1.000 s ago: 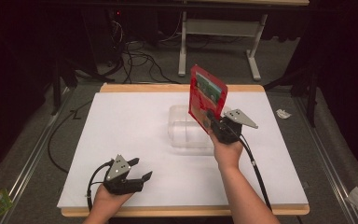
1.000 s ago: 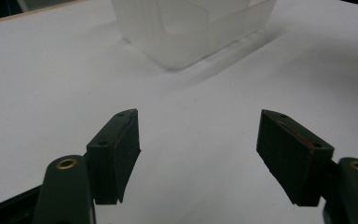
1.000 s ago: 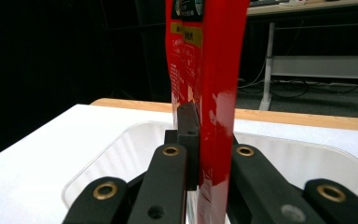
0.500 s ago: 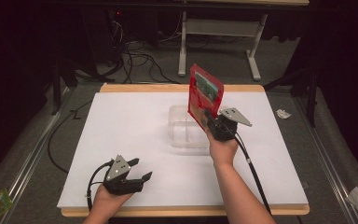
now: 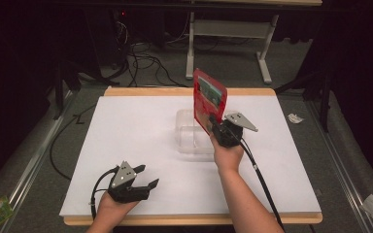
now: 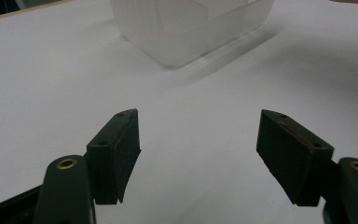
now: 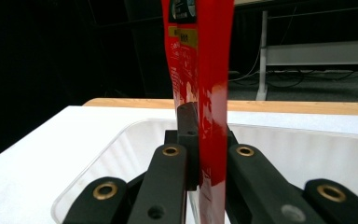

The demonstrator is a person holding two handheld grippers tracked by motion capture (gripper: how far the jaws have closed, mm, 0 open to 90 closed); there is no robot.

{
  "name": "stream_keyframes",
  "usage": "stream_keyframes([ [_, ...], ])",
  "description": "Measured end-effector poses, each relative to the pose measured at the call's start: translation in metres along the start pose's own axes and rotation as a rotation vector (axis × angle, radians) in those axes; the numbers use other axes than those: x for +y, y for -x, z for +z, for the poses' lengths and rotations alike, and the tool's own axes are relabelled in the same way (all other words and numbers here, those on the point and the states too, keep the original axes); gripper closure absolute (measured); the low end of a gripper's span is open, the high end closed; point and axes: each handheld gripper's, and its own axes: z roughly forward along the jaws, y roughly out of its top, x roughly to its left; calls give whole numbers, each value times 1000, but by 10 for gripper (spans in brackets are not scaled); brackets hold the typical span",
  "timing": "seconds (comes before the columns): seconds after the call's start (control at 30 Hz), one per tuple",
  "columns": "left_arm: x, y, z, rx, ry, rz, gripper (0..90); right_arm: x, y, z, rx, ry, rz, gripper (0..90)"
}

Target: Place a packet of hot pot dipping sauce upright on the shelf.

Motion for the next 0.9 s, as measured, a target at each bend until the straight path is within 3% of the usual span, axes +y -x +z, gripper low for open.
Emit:
stream_keyframes([
  [0.33,0,0,0,-3,0,1,307,-3,-1,1,6,-5,38,895],
  [0.9,-1,0,-3,7,3,5,307,-20,3,5,-5,-33,2,890],
])
